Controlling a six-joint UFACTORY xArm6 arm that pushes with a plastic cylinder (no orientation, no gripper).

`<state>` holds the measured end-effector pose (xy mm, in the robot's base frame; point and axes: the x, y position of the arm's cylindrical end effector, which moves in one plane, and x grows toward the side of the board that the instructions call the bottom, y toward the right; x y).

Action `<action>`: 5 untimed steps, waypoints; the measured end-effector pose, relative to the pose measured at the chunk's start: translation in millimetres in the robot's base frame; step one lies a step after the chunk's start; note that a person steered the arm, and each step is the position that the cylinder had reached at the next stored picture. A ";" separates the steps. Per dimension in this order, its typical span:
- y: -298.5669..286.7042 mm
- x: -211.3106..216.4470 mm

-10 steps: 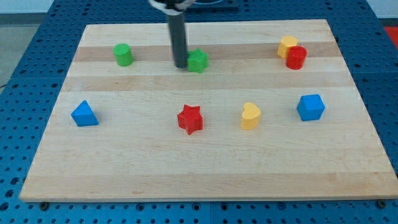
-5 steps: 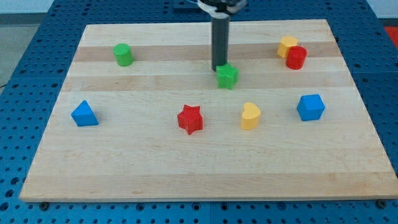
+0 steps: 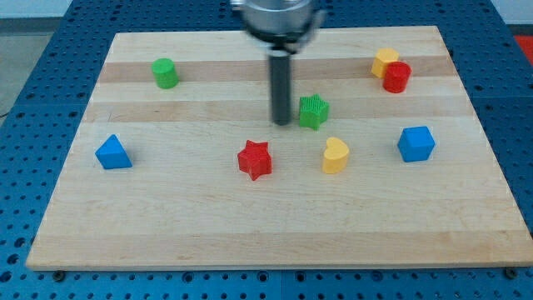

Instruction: Push the green star to the red circle

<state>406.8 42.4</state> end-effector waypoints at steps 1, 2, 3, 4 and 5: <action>72.3 -0.4; 103.1 -1.6; 103.1 -1.6; 103.1 8.9; 107.9 24.0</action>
